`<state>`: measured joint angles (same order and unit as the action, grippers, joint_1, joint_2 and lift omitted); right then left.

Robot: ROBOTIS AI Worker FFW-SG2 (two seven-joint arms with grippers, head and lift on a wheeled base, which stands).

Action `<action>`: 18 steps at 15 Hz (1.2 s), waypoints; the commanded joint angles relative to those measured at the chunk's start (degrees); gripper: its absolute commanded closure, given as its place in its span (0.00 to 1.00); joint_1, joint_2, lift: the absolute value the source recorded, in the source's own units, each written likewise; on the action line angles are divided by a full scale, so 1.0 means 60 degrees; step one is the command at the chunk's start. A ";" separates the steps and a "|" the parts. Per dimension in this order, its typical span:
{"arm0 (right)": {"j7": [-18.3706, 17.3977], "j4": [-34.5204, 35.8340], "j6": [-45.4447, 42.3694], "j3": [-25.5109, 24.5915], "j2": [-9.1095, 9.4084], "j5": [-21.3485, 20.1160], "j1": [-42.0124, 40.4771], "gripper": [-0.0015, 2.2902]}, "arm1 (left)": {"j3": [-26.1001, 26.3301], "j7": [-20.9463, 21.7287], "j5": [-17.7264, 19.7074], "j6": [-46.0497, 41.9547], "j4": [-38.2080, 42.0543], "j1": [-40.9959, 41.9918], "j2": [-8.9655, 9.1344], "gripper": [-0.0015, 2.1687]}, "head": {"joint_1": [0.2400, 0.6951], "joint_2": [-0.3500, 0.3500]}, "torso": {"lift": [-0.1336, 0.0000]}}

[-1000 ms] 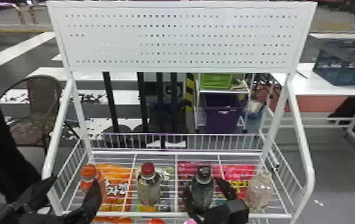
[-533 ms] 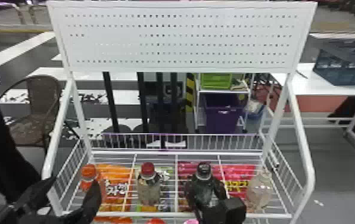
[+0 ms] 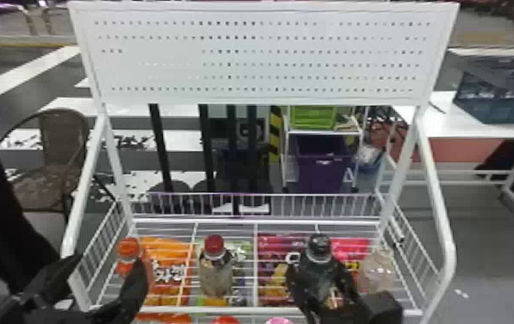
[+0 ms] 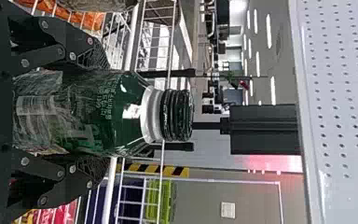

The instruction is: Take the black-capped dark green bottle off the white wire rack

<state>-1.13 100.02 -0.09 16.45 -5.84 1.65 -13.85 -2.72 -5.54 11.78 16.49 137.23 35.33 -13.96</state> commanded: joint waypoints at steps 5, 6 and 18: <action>-0.0002 0.4511 0.0419 -0.1746 -0.0551 0.0414 -0.3463 0.59 | 0.0131 0.0000 0.0000 -0.0117 0.0009 0.0000 0.0013 0.07 | 0.57 0.50 | 1.00; 0.0086 0.4819 0.0214 -0.1995 -0.0580 0.0414 -0.3932 0.59 | 0.0146 0.0000 0.0000 -0.0146 0.0024 0.0014 0.0013 0.07 | 0.57 0.50 | 1.00; 0.0188 0.5859 -0.1427 -0.3269 -0.0492 0.0780 -0.6070 0.59 | 0.0249 0.0000 -0.0029 -0.0293 0.0097 0.0044 0.0028 0.07 | 0.57 0.50 | 1.00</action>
<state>0.00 135.15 -8.32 -2.72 -8.91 6.15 -49.97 -1.20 -5.54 11.61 14.86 137.80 35.60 -13.80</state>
